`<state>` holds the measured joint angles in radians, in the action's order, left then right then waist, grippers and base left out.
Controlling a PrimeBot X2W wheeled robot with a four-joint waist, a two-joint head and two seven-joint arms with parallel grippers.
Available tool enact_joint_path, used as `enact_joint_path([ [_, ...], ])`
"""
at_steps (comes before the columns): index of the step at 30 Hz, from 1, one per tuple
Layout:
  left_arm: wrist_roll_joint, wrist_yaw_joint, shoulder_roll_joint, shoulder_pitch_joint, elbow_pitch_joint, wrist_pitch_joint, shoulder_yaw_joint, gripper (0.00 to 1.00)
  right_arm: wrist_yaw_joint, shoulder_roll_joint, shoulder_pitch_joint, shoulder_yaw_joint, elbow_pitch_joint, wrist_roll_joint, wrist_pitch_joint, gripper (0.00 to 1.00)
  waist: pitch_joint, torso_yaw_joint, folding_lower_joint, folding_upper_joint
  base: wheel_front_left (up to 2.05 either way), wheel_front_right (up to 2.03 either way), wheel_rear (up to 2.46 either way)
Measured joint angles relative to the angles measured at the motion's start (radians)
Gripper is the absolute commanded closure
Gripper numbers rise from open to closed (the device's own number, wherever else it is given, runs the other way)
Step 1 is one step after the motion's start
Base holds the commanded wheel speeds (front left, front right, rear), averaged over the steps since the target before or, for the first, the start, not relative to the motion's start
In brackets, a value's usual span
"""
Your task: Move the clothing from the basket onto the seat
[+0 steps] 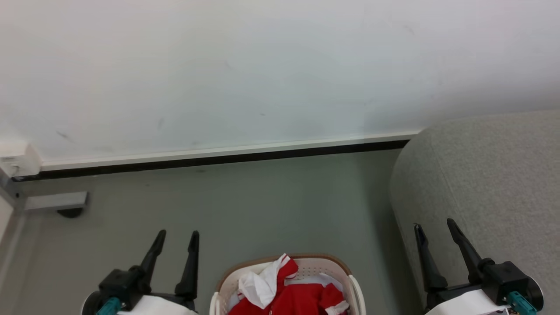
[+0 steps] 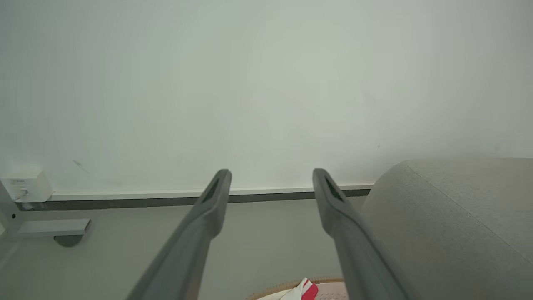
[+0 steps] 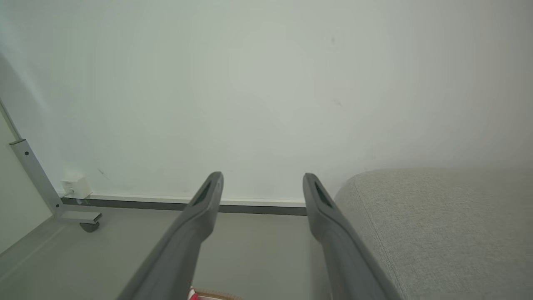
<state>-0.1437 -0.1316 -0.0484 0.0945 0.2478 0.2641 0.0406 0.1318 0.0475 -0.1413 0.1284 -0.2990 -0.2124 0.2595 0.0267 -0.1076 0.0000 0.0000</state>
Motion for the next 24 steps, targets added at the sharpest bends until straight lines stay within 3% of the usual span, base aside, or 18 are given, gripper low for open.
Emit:
enact_joint_path([
  [7,0.004,0.0,-0.03,0.028,0.095,0.0,0.062,0.0,0.0,0.0,-0.004,-0.003,0.011,-0.018,0.001,0.0,0.045,-0.062,0.0001,0.0,0.0,0.0,0.0],
  [24,-0.063,0.0,-0.193,0.291,0.566,-0.008,0.508,0.0,0.0,0.0,-0.044,-0.029,0.067,-0.068,0.001,0.0,0.222,-0.203,0.0001,0.0,0.0,0.0,0.0],
])
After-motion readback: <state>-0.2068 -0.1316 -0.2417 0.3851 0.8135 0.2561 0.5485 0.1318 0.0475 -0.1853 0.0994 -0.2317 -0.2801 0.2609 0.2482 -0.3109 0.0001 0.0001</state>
